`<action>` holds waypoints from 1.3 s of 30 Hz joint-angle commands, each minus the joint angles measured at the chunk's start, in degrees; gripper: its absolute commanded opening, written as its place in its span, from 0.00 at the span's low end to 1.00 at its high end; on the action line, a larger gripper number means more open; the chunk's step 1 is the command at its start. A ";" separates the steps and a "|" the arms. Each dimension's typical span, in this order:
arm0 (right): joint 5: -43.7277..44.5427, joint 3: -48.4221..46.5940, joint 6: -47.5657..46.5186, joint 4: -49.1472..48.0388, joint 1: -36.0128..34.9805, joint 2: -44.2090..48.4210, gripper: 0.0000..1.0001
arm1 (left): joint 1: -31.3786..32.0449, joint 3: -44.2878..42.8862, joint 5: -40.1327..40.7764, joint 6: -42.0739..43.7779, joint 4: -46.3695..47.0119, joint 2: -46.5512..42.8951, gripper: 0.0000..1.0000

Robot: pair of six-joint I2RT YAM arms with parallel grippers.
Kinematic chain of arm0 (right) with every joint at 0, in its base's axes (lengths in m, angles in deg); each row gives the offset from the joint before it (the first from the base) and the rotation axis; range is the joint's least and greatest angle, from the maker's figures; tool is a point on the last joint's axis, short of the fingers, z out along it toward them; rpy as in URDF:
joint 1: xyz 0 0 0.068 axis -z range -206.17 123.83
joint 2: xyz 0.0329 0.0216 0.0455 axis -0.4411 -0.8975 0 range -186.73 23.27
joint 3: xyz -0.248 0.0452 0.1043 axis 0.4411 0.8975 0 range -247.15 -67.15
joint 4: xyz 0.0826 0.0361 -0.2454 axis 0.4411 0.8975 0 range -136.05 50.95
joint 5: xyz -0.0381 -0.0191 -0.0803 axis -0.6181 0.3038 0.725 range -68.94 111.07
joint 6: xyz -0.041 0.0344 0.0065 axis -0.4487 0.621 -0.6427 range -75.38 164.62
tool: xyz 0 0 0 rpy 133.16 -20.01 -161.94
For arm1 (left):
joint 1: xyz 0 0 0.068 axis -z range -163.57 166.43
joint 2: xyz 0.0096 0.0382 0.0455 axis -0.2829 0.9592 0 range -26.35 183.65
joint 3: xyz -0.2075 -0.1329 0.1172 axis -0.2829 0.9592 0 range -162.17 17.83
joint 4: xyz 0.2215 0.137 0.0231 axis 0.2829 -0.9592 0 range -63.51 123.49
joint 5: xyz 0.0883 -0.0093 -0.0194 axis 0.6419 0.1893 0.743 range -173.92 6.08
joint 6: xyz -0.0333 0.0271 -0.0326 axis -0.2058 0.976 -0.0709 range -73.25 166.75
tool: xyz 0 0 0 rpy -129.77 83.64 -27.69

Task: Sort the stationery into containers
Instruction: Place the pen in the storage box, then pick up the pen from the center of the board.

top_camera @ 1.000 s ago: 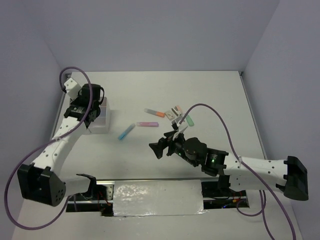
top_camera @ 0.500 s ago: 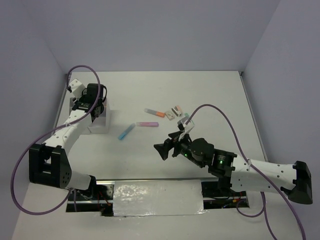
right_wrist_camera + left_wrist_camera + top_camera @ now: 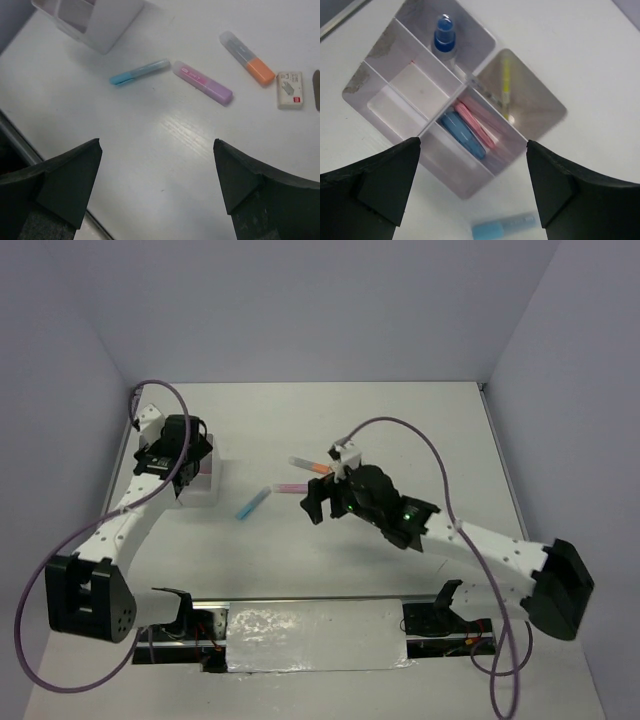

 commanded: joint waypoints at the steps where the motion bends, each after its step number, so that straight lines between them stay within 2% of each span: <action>1: -12.71 -8.83 -7.71 6.97 3.60 -10.36 1.00 | 0.30 -4.96 -9.54 4.25 -4.80 -7.31 0.99; 4: -11.58 -15.43 -12.90 9.54 6.41 -18.89 1.00 | 0.47 -6.20 -18.33 9.61 -7.27 -12.50 0.99; 6: -12.82 -18.07 -12.57 9.63 7.91 -22.94 1.00 | 0.56 -6.81 -24.83 14.09 -9.82 -15.75 0.99; 10: -8.25 -20.80 -9.67 11.12 10.90 -26.81 1.00 | 0.65 -5.15 -35.73 23.73 -12.73 -21.46 0.99; 12: -13.05 -22.46 -10.98 12.79 12.40 -29.26 1.00 | 0.65 -1.74 -38.38 26.40 -12.21 -25.23 0.99; 14: -16.49 -24.74 -13.87 14.98 12.58 -31.46 0.98 | 0.65 3.26 -35.94 27.29 -11.16 -29.88 0.99; 16: -16.24 -24.93 -14.94 16.22 12.58 -31.74 0.96 | 0.65 7.31 -33.83 26.24 -9.40 -33.32 0.99; 19: -6.34 -23.70 -11.70 16.66 13.98 -30.51 1.00 | 1.52 8.83 -35.30 26.40 -8.52 -37.72 0.99; 20: -4.92 -23.96 -10.38 17.88 16.77 -30.77 1.00 | 1.53 9.26 -35.23 26.49 -7.82 -38.26 0.99; 24: -9.11 -22.39 -11.06 20.88 24.68 -30.42 1.00 | 1.61 8.83 -34.96 26.49 -8.60 -37.04 0.99; 32: -9.56 -25.02 -17.40 27.21 35.67 -35.78 0.98 | 1.62 8.30 -38.03 27.64 -8.60 -33.17 0.99; 36: -12.28 -25.99 -17.31 28.70 37.80 -39.64 0.92 | 1.62 8.39 -37.77 27.64 -8.52 -33.52 0.99; 39: -10.27 -25.81 -16.61 29.41 37.45 -41.93 0.89 | 1.70 8.48 -37.69 27.64 -8.43 -33.87 0.99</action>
